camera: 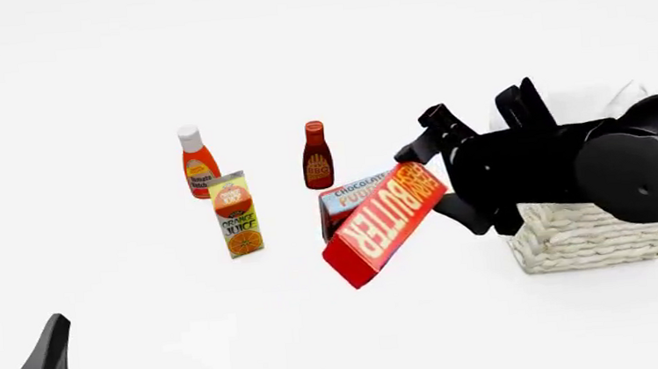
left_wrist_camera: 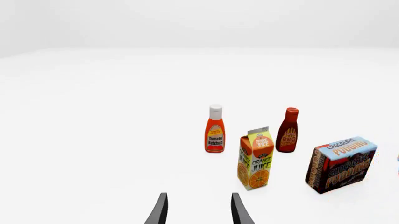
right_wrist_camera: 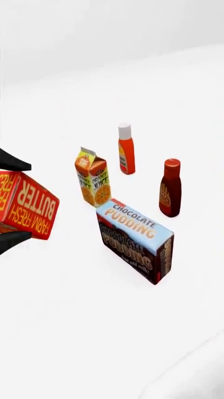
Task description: Pick the butter and place it in the basket.
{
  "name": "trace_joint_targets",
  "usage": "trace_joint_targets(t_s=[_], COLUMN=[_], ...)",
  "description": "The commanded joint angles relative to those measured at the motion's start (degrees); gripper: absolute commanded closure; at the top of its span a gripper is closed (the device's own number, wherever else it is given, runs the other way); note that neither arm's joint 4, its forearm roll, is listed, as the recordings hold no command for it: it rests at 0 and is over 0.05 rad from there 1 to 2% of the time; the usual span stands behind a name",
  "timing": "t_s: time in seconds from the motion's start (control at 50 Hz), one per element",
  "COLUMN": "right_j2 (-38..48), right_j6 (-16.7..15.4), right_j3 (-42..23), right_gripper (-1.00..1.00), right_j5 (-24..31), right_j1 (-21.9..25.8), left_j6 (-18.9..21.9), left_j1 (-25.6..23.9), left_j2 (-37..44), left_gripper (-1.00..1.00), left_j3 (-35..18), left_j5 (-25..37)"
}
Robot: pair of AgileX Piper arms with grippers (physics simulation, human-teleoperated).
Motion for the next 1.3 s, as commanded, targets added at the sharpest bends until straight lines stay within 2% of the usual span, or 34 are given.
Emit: trace_joint_targets(t_s=[0.02,0.62,1.08,1.3], right_j2=[-4.7,-12.57,-17.34,-19.15], right_j6=[1.35,2.33,3.23,3.88], right_j3=[-1.53,-4.81,-8.98,-8.98], right_gripper=[1.0,1.0,1.0,1.0], right_j5=[1.44,6.32,10.74,11.64], right_j1=[-0.66,-3.57,-8.48,-10.45], left_j6=[0.0,0.0,0.0,0.0], left_j1=[0.0,0.0,0.0,0.0], left_j2=[0.0,0.0,0.0,0.0], left_gripper=[-1.0,-1.0,-1.0,-1.0], left_j3=[0.0,0.0,0.0,0.0], left_j5=[0.0,0.0,0.0,0.0])
